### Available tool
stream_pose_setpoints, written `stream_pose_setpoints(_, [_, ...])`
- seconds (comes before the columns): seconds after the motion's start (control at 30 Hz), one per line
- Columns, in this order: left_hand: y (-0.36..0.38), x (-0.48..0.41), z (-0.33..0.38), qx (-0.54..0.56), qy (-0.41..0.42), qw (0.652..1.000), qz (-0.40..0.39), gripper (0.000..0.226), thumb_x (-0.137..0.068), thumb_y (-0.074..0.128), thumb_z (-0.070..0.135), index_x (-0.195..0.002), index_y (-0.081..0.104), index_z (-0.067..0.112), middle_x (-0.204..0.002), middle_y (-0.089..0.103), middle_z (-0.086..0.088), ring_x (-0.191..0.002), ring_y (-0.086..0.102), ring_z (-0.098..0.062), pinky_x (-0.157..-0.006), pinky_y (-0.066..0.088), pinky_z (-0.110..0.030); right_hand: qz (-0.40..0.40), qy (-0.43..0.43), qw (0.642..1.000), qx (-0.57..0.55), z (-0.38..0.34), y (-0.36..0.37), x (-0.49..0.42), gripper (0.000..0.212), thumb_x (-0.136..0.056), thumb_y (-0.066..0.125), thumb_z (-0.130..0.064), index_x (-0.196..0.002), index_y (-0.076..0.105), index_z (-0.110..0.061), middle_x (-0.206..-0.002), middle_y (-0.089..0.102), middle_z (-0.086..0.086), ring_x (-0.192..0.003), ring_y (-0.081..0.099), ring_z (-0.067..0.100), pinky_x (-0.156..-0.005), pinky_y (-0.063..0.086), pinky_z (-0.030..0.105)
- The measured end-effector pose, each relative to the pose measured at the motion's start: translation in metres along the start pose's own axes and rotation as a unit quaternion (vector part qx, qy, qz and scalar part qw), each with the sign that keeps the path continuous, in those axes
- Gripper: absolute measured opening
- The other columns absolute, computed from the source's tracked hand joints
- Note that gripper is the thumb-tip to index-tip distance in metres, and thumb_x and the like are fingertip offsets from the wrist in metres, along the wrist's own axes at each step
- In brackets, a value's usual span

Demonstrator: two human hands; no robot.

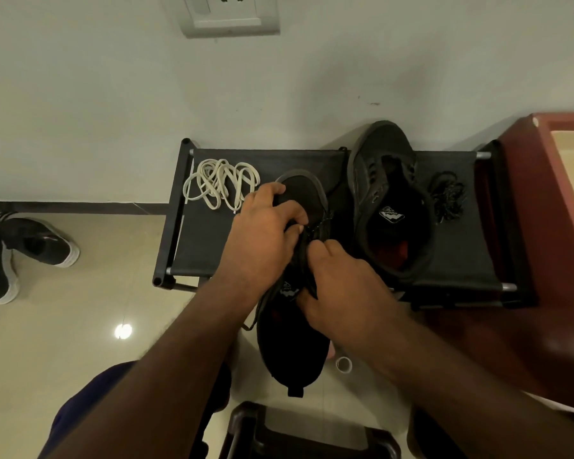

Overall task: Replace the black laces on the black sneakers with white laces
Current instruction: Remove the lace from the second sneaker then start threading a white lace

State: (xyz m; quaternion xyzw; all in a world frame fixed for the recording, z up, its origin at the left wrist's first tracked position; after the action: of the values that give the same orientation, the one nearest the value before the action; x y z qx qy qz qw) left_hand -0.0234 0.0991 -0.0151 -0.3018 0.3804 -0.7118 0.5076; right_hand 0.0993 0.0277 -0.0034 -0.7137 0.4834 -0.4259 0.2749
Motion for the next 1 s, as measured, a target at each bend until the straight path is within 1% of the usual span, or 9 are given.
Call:
stream_pose_setpoints(0.13, [0.008, 0.001, 0.003, -0.021, -0.016, 0.999, 0.019, 0.012, -0.095, 0.056, 0.016, -0.105, 0.064, 0.016, -0.143, 0.043, -0.005, -0.13, 0.039, -0.023, -0.1, 0.043, -0.05, -0.001, -0.01, 1.0, -0.001, 0.001, -0.002, -0.001, 0.03, -0.092, 0.058, -0.033, -0.099, 0.031, -0.026, -0.099, 0.033, -0.007, -0.065, 0.037, 0.013, -0.05, 0.021, 0.02])
stream_pose_setpoints(0.23, [0.012, -0.001, 0.004, 0.036, -0.053, 0.997, 0.042, 0.009, -0.097, 0.053, 0.014, -0.103, 0.06, 0.016, -0.141, 0.045, -0.001, -0.13, 0.04, -0.018, -0.104, 0.04, -0.051, 0.009, -0.012, 1.0, -0.021, 0.003, -0.003, -0.003, 0.03, -0.092, 0.058, -0.031, -0.094, 0.028, -0.026, -0.097, 0.035, -0.006, -0.066, 0.042, 0.015, -0.055, 0.03, 0.026])
stream_pose_setpoints(0.3, [0.01, -0.002, 0.002, 0.071, -0.047, 0.996, 0.036, 0.01, -0.096, 0.055, 0.015, -0.102, 0.059, 0.022, -0.139, 0.046, 0.001, -0.131, 0.039, -0.016, -0.106, 0.038, -0.052, 0.016, -0.012, 0.999, -0.027, 0.004, -0.002, -0.004, 0.026, -0.092, 0.057, -0.03, -0.097, 0.032, -0.025, -0.098, 0.037, -0.005, -0.072, 0.049, 0.02, -0.06, 0.035, 0.029])
stream_pose_setpoints(0.37, [0.008, -0.003, 0.001, 0.056, -0.009, 0.998, -0.008, 0.022, -0.094, 0.06, 0.016, -0.113, 0.062, 0.026, -0.145, 0.042, 0.0, -0.137, 0.034, -0.02, -0.109, 0.035, -0.053, 0.016, -0.011, 1.0, -0.023, 0.005, -0.001, -0.004, 0.024, -0.092, 0.057, -0.03, -0.109, 0.042, -0.02, -0.103, 0.041, -0.002, -0.077, 0.054, 0.023, -0.062, 0.035, 0.029])
stream_pose_setpoints(0.47, [0.005, -0.003, 0.0, 0.011, 0.01, 0.999, -0.04, 0.024, -0.093, 0.062, 0.018, -0.115, 0.068, 0.028, -0.151, 0.037, -0.006, -0.141, 0.029, -0.026, -0.109, 0.033, -0.052, 0.002, -0.011, 1.0, 0.003, 0.004, 0.0, -0.005, 0.039, -0.093, 0.056, -0.03, -0.127, 0.042, -0.017, -0.115, 0.047, 0.002, -0.08, 0.056, 0.023, -0.062, 0.034, 0.027])
stream_pose_setpoints(0.6, [0.011, -0.005, -0.001, -0.012, 0.001, 1.0, 0.008, 0.015, -0.093, 0.061, 0.014, -0.101, 0.07, 0.021, -0.145, 0.044, -0.007, -0.135, 0.037, -0.028, -0.103, 0.04, -0.053, -0.003, -0.019, 0.999, 0.032, 0.002, 0.001, -0.005, 0.034, -0.093, 0.057, -0.03, -0.12, 0.04, -0.019, -0.106, 0.038, -0.002, -0.064, 0.04, 0.017, -0.049, 0.024, 0.023])
stream_pose_setpoints(0.77, [0.02, -0.006, -0.003, 0.172, -0.097, 0.975, 0.101, 0.015, -0.096, 0.053, 0.007, -0.1, 0.061, 0.019, -0.116, 0.051, 0.01, -0.114, 0.05, -0.01, -0.103, 0.043, -0.043, 0.009, -0.014, 1.0, 0.022, 0.003, 0.001, -0.007, 0.027, -0.092, 0.057, -0.029, -0.109, 0.038, -0.02, -0.104, 0.039, -0.002, -0.065, 0.041, 0.017, -0.05, 0.027, 0.024])
stream_pose_setpoints(0.9, [0.011, -0.011, -0.004, 0.214, -0.062, 0.974, 0.028, 0.03, -0.088, 0.058, 0.004, -0.099, 0.061, 0.032, -0.111, 0.049, 0.021, -0.113, 0.05, -0.001, -0.104, 0.044, -0.03, 0.017, -0.011, 1.0, 0.016, 0.004, 0.004, -0.008, 0.027, -0.092, 0.057, -0.031, -0.109, 0.039, -0.021, -0.109, 0.045, 0.001, -0.068, 0.041, 0.018, -0.053, 0.028, 0.025])
stream_pose_setpoints(1.0, [0.009, -0.015, -0.007, 0.145, 0.0, 0.989, -0.024, 0.031, -0.077, 0.057, 0.025, -0.104, 0.07, 0.035, -0.133, 0.048, 0.007, -0.129, 0.041, -0.013, -0.109, 0.039, -0.041, 0.019, -0.016, 1.0, 0.018, 0.004, 0.007, -0.008, 0.037, -0.092, 0.056, -0.03, -0.124, 0.042, -0.016, -0.116, 0.049, 0.005, -0.072, 0.047, 0.019, -0.06, 0.036, 0.026])
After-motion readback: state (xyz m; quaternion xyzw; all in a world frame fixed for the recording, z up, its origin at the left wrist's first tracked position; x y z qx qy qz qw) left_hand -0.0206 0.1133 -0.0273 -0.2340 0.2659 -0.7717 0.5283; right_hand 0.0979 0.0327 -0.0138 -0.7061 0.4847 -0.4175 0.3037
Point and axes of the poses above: each hand's wrist, its own x-axis away from the middle knuckle, its own y-axis out of the palm, z = x × y, the point moved 1 cm from there along -x, towards the middle knuckle
